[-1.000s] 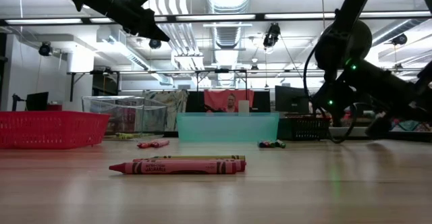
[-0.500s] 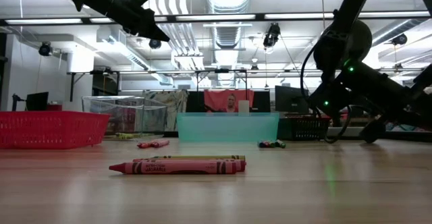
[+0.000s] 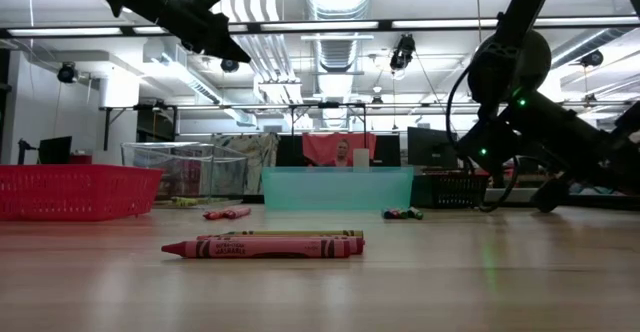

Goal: Sort crayons
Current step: Put the red crayon into the red bin

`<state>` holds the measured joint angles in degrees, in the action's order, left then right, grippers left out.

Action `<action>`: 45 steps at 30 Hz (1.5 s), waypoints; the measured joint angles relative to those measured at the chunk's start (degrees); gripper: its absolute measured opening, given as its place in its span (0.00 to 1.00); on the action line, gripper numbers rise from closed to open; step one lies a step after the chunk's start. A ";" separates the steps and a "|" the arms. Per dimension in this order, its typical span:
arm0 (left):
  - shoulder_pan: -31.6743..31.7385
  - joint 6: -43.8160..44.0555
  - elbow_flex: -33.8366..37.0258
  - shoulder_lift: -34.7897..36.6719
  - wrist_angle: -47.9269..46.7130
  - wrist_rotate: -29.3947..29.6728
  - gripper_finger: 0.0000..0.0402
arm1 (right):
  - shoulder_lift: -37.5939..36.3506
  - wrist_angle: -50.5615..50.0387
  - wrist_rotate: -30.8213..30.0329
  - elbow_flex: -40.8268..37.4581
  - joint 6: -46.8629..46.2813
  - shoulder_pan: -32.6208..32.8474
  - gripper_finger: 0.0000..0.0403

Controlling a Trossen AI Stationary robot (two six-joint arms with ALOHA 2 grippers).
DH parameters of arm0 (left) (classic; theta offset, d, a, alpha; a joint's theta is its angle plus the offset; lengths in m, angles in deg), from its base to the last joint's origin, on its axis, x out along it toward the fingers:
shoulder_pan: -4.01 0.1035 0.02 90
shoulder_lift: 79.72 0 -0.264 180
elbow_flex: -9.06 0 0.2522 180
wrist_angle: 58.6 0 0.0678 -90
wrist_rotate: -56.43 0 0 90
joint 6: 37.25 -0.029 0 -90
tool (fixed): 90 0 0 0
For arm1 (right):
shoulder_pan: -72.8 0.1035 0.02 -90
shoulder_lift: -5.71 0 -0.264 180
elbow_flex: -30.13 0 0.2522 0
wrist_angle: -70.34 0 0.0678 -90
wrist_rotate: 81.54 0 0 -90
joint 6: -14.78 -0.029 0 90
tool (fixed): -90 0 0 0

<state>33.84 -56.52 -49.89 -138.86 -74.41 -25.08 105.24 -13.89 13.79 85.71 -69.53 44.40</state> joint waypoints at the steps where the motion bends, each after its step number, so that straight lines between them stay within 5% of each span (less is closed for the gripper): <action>1: -0.01 0.00 0.00 0.00 -0.11 0.00 0.10 | -0.81 -0.03 -0.05 0.15 -0.17 0.04 0.02; 16: -0.01 0.48 0.00 0.00 -0.26 -0.02 0.10 | -12.69 -2.97 -4.45 3.18 2.04 0.84 0.02; 25: -0.03 2.40 0.00 0.00 -2.10 -0.07 0.10 | -15.41 23.55 -2.14 3.66 9.98 6.55 0.02; 36: -0.17 4.78 0.02 0.00 -3.09 -0.20 0.10 | -14.27 26.68 -7.07 6.14 8.20 8.81 0.02; 40: -0.17 5.05 0.02 0.00 -3.10 -0.18 0.10 | -14.42 26.72 -8.41 8.47 23.81 8.81 0.02; 45: -0.17 5.74 0.02 0.02 -3.20 -0.17 0.10 | -14.38 25.75 -5.99 11.62 61.19 10.32 0.02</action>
<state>33.68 -50.78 -49.87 -138.84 -77.61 -25.26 90.86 11.87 7.80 97.33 -8.34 54.72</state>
